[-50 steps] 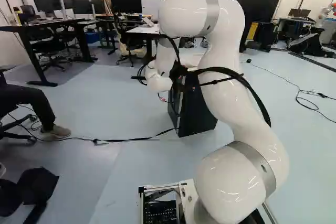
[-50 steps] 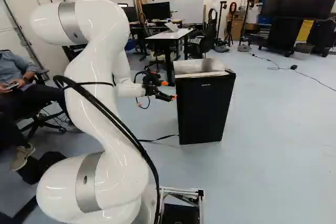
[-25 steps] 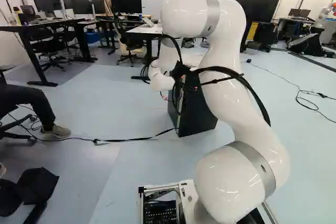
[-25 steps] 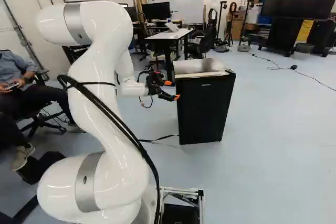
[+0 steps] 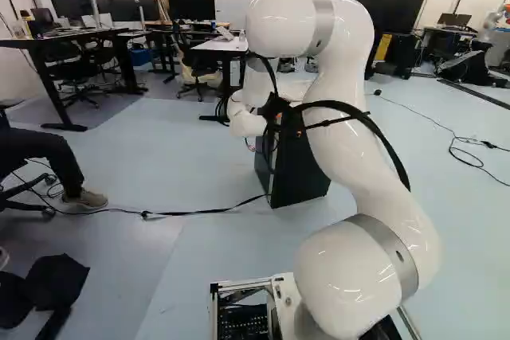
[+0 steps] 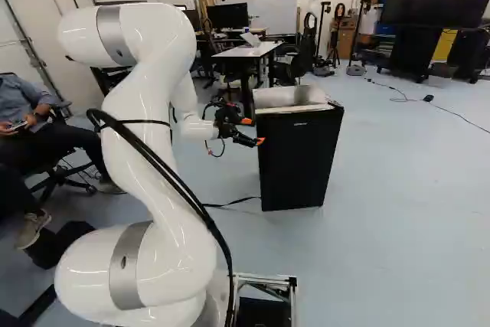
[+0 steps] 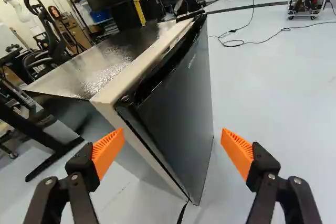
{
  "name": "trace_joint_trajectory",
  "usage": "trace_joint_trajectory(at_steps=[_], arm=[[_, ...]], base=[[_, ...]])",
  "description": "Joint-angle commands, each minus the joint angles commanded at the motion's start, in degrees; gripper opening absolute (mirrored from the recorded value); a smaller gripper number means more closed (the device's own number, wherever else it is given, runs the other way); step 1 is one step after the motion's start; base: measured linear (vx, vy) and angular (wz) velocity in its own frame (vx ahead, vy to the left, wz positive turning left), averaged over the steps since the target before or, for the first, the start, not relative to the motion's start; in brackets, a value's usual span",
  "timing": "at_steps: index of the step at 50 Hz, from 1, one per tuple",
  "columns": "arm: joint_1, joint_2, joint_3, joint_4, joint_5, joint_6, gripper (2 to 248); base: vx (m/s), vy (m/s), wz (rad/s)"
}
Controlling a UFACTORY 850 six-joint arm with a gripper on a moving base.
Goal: Open the fridge door
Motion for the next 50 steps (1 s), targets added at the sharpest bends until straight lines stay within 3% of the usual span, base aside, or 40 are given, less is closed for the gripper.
trace_joint_trajectory(at_steps=[17,50], arm=[[0.0,0.0,0.0,0.0,0.0,-9.03,247],[0.34,-0.89,-1.49,0.0,0.0,-9.96,247]], base=[[0.0,0.0,0.0],[0.0,0.0,0.0]])
